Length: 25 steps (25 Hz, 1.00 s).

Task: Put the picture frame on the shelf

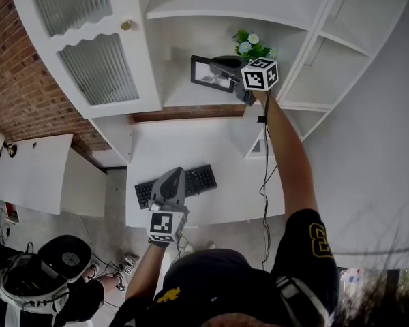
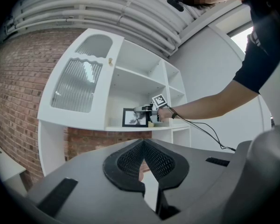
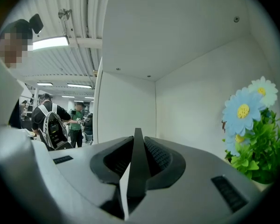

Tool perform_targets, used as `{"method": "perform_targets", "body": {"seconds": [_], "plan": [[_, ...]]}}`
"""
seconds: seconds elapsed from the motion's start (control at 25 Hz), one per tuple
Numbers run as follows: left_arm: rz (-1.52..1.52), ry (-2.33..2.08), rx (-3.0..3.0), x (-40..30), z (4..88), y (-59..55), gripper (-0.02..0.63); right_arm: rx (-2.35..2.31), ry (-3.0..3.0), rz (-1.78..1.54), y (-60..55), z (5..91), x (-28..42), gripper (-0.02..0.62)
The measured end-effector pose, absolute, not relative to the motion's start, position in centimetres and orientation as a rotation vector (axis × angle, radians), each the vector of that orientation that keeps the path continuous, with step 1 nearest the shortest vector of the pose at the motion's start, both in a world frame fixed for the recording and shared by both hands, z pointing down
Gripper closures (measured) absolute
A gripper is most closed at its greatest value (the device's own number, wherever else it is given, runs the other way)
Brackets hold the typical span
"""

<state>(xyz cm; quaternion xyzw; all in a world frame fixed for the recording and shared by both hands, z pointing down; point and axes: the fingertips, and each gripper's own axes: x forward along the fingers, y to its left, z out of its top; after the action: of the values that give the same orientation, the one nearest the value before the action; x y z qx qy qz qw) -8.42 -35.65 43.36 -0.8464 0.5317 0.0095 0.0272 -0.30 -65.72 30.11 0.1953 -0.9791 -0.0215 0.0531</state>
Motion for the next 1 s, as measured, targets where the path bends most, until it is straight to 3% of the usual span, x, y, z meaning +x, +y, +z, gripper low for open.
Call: {"method": "perform_targets", "body": {"seconds": [1.0], "plan": [[0.037, 1.659, -2.629, -8.68, 43.34, -35.13, 0.588, 0.61, -2.952, -0.029, -65.33, 29.96, -0.1, 0.461]]}}
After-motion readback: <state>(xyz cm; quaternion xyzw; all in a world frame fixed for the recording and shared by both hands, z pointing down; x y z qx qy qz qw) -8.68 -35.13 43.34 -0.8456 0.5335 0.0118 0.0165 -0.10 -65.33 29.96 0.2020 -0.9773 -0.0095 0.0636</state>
